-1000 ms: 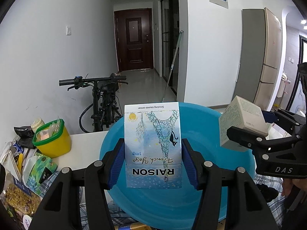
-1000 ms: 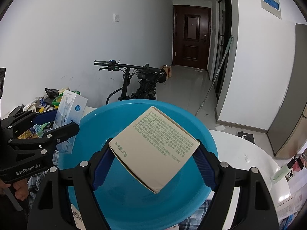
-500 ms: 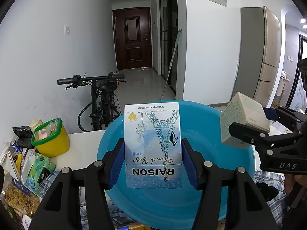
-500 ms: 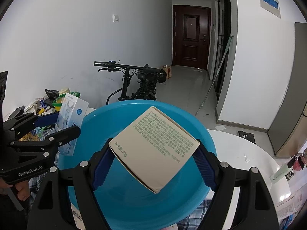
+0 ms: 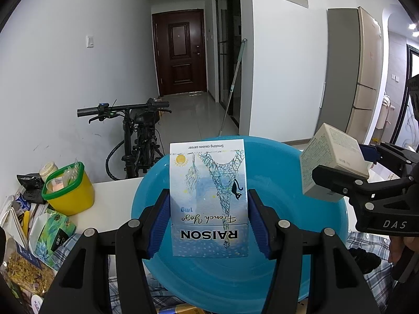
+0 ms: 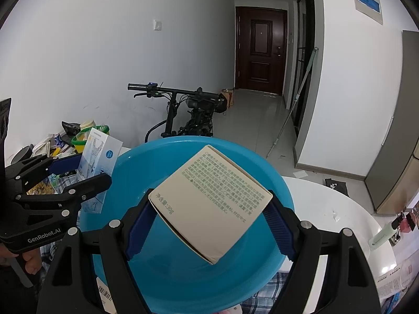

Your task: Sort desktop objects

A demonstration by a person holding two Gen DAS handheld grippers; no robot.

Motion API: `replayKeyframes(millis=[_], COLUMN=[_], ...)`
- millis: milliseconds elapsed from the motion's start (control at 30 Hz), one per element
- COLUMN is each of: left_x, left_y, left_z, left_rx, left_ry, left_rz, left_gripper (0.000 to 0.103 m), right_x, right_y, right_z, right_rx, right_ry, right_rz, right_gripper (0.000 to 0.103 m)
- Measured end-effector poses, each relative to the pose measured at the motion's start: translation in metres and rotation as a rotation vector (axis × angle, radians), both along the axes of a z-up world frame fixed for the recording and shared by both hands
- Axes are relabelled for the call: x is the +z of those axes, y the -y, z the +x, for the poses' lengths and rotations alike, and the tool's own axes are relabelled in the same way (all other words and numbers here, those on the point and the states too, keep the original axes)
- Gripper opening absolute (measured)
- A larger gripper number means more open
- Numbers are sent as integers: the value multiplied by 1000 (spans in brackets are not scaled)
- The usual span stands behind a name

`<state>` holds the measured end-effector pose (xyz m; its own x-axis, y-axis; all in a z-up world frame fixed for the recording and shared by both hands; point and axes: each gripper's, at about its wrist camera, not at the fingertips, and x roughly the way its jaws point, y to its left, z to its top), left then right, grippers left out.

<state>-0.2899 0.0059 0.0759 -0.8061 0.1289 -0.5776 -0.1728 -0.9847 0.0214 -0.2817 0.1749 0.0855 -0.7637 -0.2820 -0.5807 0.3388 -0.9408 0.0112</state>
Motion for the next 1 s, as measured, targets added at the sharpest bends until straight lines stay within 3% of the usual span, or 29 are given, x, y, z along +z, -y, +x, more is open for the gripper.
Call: replayKeyframes(millis=[1000], left_x=[-1], left_y=[-4], left_z=[0], left_rx=[-8], left_ry=[17], left_rz=[0], left_gripper=[59], right_x=[0], right_y=[2], right_z=[0], right_rx=[4], right_ry=[1], right_rz=[22], right_gripper=[79])
